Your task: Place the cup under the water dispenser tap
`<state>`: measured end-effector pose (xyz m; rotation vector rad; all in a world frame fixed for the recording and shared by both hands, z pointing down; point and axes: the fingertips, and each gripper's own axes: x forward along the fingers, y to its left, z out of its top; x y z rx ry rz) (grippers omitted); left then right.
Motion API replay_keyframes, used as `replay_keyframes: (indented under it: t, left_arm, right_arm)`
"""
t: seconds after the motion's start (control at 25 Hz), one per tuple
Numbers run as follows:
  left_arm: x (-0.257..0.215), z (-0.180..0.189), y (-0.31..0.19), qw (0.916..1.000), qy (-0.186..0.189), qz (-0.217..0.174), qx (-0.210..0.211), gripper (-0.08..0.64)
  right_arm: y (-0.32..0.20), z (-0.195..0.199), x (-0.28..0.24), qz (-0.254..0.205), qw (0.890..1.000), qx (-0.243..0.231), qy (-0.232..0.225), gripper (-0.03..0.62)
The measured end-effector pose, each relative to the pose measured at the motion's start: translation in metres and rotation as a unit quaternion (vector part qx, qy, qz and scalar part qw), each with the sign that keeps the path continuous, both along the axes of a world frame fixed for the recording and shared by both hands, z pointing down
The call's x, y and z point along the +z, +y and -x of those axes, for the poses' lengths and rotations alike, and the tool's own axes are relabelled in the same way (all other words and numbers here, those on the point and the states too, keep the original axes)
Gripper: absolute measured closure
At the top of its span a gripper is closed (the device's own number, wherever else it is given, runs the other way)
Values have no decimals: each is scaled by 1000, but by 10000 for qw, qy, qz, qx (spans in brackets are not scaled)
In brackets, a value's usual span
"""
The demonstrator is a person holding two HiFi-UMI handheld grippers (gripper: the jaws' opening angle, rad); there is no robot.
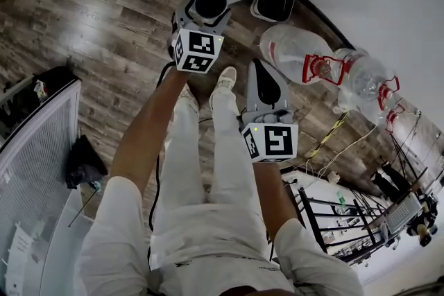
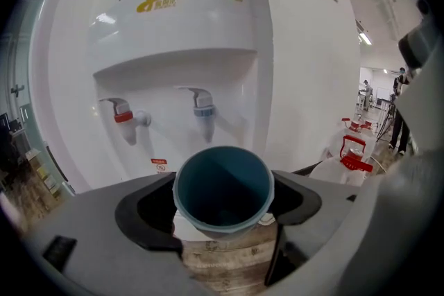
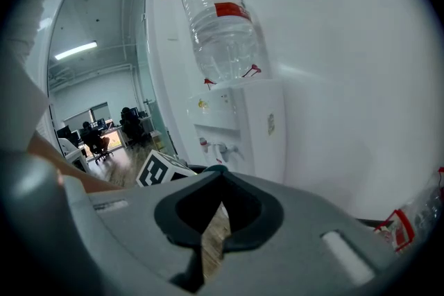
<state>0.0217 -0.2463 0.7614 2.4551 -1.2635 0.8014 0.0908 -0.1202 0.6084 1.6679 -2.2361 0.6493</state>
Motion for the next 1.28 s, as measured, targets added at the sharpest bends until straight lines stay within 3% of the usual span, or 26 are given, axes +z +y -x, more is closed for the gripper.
replay_keyframes:
  t: [0.44,1.0,1.28]
  left_arm:
    - [29,-4,-18,9999,-97,36,109,183]
    - [49,-18,-42,9981,-301,-259,466,183]
    - [58,-20,-50,9991,-153,-223,332,183]
  right_arm:
    - [1,-1,8,103,9999,-18,-28,594]
    - [-3,-1,25,245,9997,-86,-38,594]
    - [-7,-6,32,299,9995,-57,-87,594]
